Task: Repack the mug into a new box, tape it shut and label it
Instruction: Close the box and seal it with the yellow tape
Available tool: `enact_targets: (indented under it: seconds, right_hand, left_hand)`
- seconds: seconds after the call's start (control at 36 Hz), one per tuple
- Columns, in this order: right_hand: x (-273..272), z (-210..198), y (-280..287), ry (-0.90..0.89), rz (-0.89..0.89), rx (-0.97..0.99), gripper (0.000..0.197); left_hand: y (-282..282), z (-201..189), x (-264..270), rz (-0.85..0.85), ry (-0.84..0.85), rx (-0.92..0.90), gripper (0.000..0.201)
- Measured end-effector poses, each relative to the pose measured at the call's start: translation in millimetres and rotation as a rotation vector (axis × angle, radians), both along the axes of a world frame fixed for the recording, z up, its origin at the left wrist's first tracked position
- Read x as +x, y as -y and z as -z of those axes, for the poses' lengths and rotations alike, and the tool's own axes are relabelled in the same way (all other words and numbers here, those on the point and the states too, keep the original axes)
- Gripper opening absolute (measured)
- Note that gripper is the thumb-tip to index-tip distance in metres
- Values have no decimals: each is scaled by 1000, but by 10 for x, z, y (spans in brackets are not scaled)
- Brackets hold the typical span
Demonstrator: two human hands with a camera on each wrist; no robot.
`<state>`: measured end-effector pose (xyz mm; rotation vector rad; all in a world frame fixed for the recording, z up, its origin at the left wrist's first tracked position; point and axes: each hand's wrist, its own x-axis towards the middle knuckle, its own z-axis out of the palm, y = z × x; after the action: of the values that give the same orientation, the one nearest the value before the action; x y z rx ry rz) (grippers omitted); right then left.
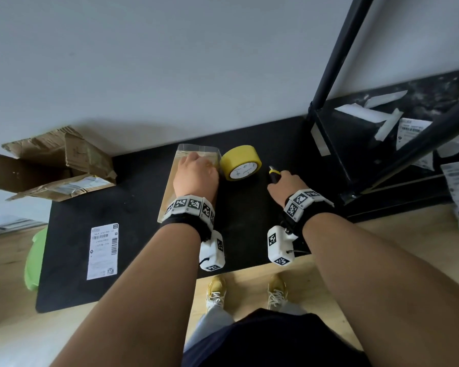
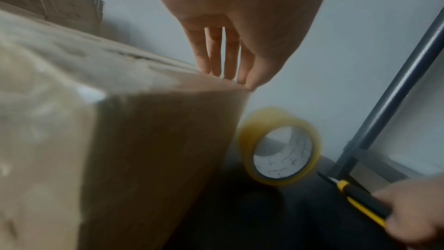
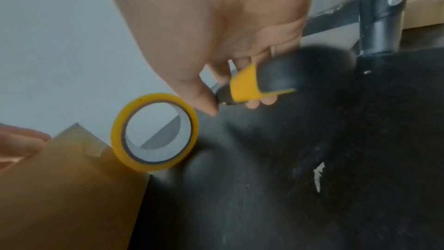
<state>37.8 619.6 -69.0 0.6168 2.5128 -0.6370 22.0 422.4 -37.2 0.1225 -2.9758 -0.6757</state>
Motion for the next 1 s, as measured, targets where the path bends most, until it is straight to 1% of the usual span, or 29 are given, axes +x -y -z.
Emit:
enact_targets:
  seconds: [0.14,0.28,0.39,0.44,0.5,0.58,0.64,0.69,0.75,0.86,0.94,1.0]
  right_hand:
    - [35,188,-6,38,-111,69,40]
    - [53,329,-38,63,-144,101,46]
    - [2,327,-74,57,-156,99,48]
    - [-75,261,-78,7,-147,66,48]
    - [-188,144,-57,-97,-128,24,44]
    - [-406,-56,20,-284,-127,-37,39]
    - [-532,-163,96,-348,-180,-67,39]
    - [-634,-225,181,-360,-268,-98,41]
    - [-722,-252,269,-343,-357,-116,44]
    - [-827,-245,385,-281,-501,-110,51]
    - [-845,-244,421,-227,-610,-3,51]
    - [-843,-246,432,-232,-646,96,50]
  left_hand:
    - [-8,31,12,-28,-24,6,22]
    - [-45,51,53,-44,-28,0,23]
    - [-68,23,24,-98,23,48,27]
    - [-76,-3,-10,-158,27,107,36]
    - [-79,-28,-40,-242,5,158,46]
    - [-109,-37,-75,-324,-30,105,56]
    - [-131,-26,-95,-377,34,94,73]
    - [-139,11,-110,-406,146,96,94]
    - [-133,40,-129,-406,225,86,107]
    - [-128,73,-159,-404,254,33,111]
    - [-125,84,-159,-415,239,-22,111]
    - [-120,81,-156,-412,239,-55,112]
